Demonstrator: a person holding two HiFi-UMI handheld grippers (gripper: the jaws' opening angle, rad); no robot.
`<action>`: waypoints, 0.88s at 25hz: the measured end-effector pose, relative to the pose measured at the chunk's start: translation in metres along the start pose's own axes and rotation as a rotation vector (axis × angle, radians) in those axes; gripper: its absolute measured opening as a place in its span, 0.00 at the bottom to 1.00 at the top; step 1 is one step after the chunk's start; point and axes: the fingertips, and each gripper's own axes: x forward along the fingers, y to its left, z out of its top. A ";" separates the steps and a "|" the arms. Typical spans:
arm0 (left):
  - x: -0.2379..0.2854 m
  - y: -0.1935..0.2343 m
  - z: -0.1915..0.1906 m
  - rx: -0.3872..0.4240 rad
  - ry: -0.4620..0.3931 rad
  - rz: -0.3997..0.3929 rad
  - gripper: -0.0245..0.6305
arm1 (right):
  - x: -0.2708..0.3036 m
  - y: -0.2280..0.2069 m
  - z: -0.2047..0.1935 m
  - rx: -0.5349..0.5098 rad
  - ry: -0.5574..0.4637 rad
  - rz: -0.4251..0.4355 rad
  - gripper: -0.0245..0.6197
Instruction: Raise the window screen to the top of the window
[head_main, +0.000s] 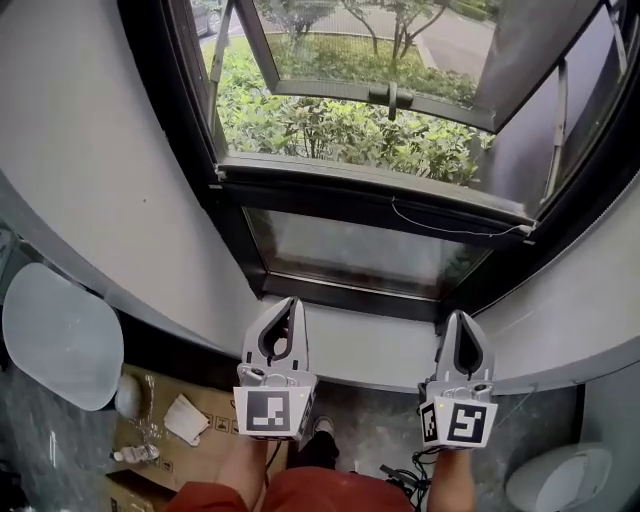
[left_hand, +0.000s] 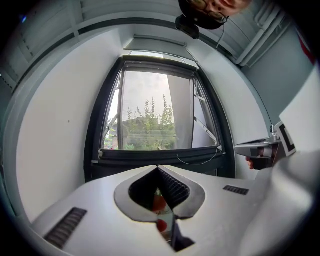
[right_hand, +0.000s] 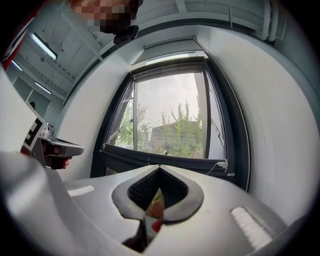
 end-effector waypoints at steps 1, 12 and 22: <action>0.005 0.005 0.001 -0.007 0.003 0.002 0.04 | 0.006 0.002 0.001 -0.003 -0.001 -0.003 0.05; 0.034 0.028 0.013 -0.024 -0.035 -0.030 0.04 | 0.039 0.008 0.014 0.008 -0.025 -0.039 0.05; 0.051 0.021 0.028 0.011 -0.061 -0.010 0.04 | 0.056 -0.005 0.013 0.061 -0.058 -0.016 0.05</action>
